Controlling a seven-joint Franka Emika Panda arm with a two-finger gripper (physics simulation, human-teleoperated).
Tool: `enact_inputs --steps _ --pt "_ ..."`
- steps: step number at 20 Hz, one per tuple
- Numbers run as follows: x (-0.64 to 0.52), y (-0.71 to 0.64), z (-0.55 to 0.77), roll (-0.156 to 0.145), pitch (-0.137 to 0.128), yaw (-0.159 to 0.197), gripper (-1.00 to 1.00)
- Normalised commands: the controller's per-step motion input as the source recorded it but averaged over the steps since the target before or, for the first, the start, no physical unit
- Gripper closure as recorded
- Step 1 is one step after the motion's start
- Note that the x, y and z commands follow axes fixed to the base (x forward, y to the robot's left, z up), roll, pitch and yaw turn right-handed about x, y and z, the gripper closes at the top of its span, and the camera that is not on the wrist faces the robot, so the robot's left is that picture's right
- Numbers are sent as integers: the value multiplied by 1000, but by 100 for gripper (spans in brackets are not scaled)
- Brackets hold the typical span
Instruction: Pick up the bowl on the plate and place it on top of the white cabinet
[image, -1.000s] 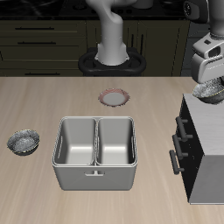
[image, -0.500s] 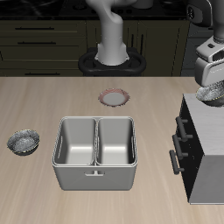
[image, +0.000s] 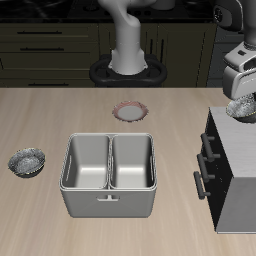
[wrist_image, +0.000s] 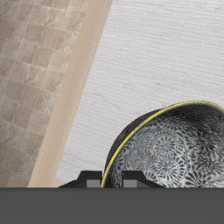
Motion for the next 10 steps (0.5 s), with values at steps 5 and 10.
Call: enact_inputs --steps 5,10 --pt "1 -135 -51 -23 9 2 -100" --pt "-46 -68 12 -10 -4 6 -100"
